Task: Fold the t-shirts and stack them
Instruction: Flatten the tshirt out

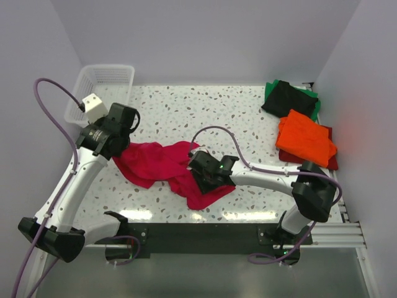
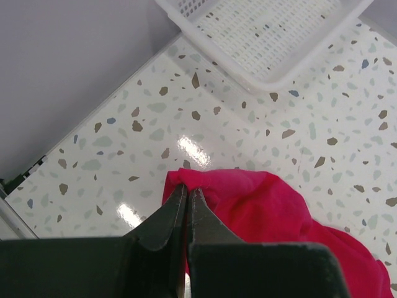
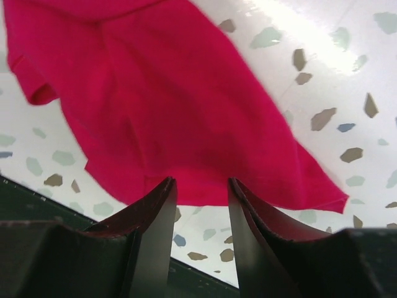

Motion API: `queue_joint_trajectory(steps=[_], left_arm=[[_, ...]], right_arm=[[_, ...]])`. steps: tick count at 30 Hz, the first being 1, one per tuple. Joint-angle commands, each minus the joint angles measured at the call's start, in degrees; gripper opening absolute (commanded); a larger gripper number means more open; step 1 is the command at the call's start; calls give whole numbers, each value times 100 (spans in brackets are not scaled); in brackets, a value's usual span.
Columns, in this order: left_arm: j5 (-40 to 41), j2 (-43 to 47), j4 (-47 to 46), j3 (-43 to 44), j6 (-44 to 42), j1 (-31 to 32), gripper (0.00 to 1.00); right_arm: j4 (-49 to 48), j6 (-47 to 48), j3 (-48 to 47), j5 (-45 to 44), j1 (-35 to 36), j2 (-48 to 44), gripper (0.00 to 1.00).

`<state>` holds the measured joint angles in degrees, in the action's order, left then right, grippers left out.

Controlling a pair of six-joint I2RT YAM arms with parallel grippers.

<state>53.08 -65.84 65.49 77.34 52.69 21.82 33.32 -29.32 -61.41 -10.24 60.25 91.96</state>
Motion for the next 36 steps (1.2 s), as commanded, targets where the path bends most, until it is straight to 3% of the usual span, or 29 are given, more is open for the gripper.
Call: queue_joint_trajectory(steps=[1, 6, 9, 12, 28, 36], left_arm=[[-236, -113, -449, -166, -197, -12, 0], [-377, -148, -617, -298, -268, -20, 0], [-412, -174, -669, -316, -320, -29, 0], [-439, -192, -722, -334, -373, -47, 0], [-553, -157, -880, -342, -593, -143, 0], [-615, -166, -968, -378, -681, -214, 0]], right_arm=[[-107, 181, -117, 198, 294, -74, 42], [190, -116, -126, -415, 374, -73, 41], [735, -845, -73, -1319, 277, -178, 43], [982, -1400, 137, -1594, -47, -397, 45], [772, -1849, 946, -1147, -979, -758, 40], [597, -1709, 1034, -946, -1041, -663, 38]])
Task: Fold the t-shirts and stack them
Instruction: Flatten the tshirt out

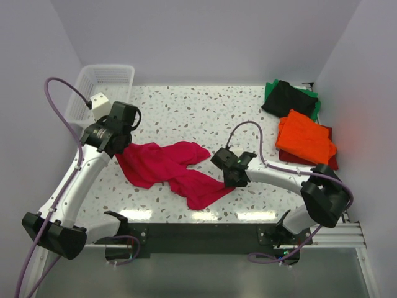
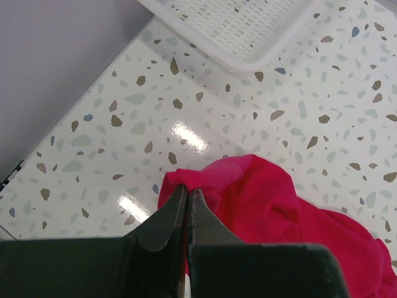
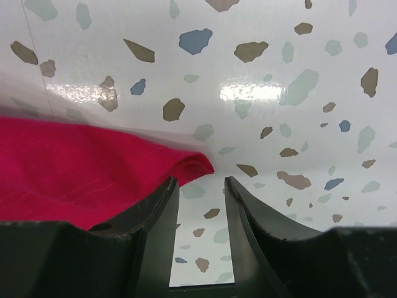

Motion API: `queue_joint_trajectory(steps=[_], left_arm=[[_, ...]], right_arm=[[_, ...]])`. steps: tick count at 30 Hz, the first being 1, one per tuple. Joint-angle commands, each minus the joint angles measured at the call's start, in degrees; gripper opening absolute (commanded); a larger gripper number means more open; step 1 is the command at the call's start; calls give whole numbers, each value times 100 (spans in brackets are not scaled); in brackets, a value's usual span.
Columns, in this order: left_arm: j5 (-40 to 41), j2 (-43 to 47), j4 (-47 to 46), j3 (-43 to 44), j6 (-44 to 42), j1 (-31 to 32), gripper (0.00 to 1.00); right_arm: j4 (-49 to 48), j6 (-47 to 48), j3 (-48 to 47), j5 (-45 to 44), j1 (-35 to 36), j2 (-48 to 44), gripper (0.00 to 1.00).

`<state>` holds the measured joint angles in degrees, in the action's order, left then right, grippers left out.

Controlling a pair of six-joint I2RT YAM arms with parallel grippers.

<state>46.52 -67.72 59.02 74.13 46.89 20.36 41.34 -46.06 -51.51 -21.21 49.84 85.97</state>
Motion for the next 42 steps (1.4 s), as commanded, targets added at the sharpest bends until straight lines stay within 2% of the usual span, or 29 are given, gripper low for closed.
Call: queue_joint_trajectory(steps=[1, 20, 24, 27, 28, 30, 36, 42], left_arm=[[32, 22, -339, -56, -128, -67, 0], [-143, -57, -523, -12, -391, -313, 0], [-143, -48, -532, 14, -427, -366, 0], [-143, -30, -532, 23, -453, -384, 0], [-152, -22, -541, 14, -453, -392, 0], [-161, -13, -541, -4, -462, -401, 0], [-187, 40, -568, -4, -523, -427, 0], [-196, 93, -716, 347, -769, -594, 0]], right_arm=[[-240, 27, 35, 187, 8, -37, 38], [-662, 299, 88, 644, -344, 753, 34], [-724, 493, -17, 907, -326, 912, 24], [-742, 589, -87, 1110, -335, 1009, 10], [-716, 607, -96, 1110, -335, 1018, 0], [-671, 590, -88, 1110, -344, 992, 0], [-452, 397, -79, 628, -335, 518, 0], [373, 317, -588, -557, -335, -449, 0]])
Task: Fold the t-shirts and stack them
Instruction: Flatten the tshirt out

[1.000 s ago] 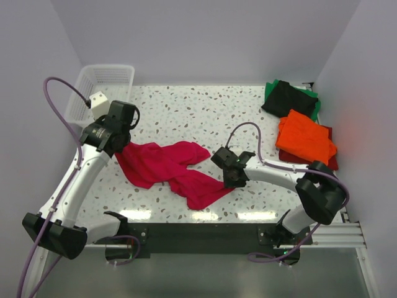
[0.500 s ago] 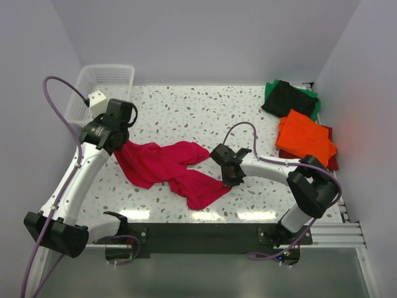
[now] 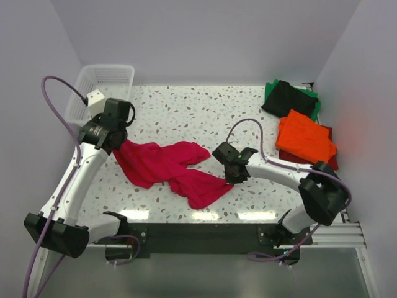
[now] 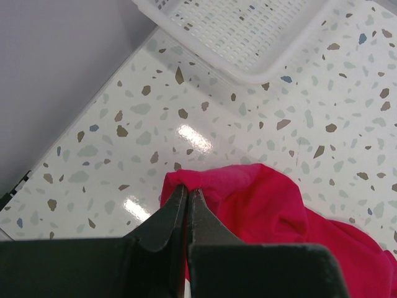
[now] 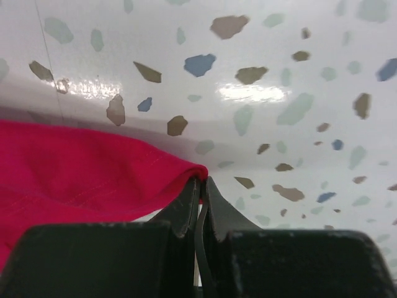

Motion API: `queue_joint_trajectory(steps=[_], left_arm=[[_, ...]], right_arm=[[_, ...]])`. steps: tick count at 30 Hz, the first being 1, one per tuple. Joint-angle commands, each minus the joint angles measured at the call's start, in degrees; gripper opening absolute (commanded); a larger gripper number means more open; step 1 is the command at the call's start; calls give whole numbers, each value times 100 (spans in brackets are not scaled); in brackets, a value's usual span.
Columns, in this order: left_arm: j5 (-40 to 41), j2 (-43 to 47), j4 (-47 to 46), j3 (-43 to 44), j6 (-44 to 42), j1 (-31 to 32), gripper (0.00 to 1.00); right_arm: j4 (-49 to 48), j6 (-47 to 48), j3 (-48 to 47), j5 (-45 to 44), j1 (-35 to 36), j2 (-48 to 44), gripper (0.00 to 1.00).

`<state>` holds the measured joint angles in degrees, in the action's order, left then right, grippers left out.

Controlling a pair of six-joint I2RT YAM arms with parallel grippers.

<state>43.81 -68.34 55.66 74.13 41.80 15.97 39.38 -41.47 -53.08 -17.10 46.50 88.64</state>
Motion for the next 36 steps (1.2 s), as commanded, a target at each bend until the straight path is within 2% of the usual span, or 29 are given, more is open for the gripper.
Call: queue_joint_trajectory(steps=[1, 2, 9, 12, 21, 30, 36], left_arm=[[49, 154, -424, 418, -373, -260, 0], [5, 154, -468, 479, -418, -313, 0], [-819, -179, -811, 1409, -954, -568, 0], [-1382, -329, -1073, 1639, -1192, -577, 0], [-2209, -619, -1627, 2824, -1780, -577, 0], [-2026, -690, -1760, 4038, -2000, -568, 0], [-2184, -391, -2076, 4215, -1992, -577, 0]], right_arm=[[797, -116, -553, -1144, -9, -821, 0], [913, -11, -833, -1494, -18, -987, 0], [1520, 806, -2398, -2436, -317, -1322, 0], [1415, 1334, -3084, -2709, -466, -1419, 0], [1116, 2635, -4974, -3299, -625, -1288, 0], [677, 3742, -6389, -3835, -625, -1209, 0], [563, 4112, -7049, -3871, -633, -1252, 0]])
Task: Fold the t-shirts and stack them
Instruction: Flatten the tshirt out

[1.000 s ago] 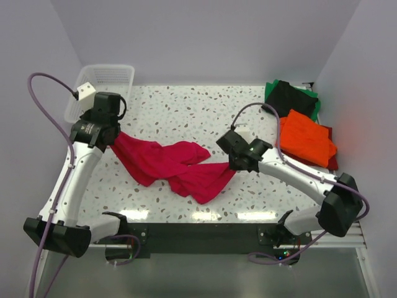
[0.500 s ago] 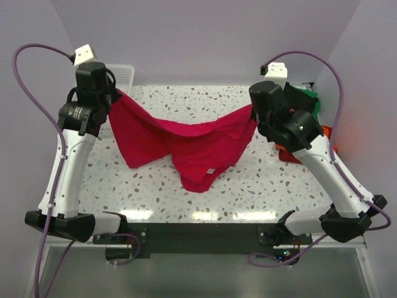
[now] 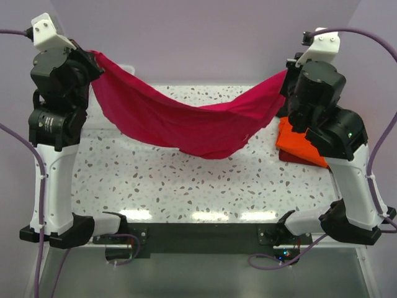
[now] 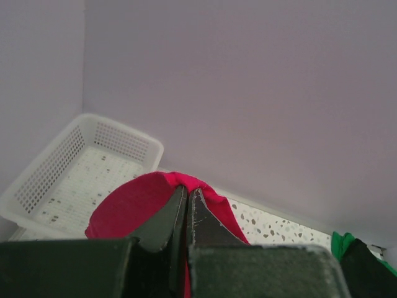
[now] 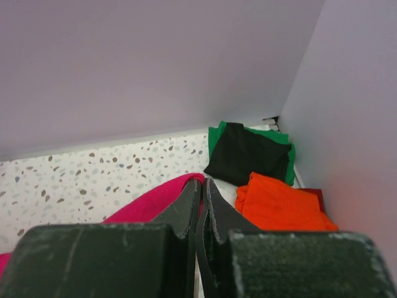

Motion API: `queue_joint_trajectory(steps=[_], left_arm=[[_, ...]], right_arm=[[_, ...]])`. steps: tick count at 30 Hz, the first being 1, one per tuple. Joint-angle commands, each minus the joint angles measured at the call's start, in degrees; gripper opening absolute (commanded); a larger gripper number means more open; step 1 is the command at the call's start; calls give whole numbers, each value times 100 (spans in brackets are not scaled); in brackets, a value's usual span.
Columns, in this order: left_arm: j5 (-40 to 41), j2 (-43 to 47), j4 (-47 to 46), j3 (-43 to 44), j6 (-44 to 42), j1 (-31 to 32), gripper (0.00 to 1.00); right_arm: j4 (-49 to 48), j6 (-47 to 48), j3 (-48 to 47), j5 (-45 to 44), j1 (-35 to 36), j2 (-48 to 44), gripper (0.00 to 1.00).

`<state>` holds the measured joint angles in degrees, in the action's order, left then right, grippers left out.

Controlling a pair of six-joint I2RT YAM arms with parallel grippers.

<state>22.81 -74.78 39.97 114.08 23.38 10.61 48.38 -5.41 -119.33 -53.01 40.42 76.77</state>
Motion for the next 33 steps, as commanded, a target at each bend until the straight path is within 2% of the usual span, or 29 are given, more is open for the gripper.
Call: queue_joint_trajectory(steps=[1, 5, 9, 15, 24, 33], left_arm=[[-136, 262, -507, 255, -149, -42, 0], [-547, 289, -279, 509, -158, -42, 0], [-979, 622, -419, 159, -254, -42, 0], [-1445, 878, -674, -229, -404, -42, 0], [-1156, 799, -1263, -395, -290, -33, 0], [-945, 711, -1509, -1142, -158, -42, 0]], right_arm=[[-355, 515, -494, -262, -17, -92, 0], [-452, 680, -556, -95, -26, -329, 0], [-417, 708, -890, -51, -17, -496, 0], [-1075, 1015, -627, 344, -8, -830, 0], [-2032, 1621, -1145, 915, -8, -497, 0], [-3123, 2386, -1759, 1329, -8, 170, 0]])
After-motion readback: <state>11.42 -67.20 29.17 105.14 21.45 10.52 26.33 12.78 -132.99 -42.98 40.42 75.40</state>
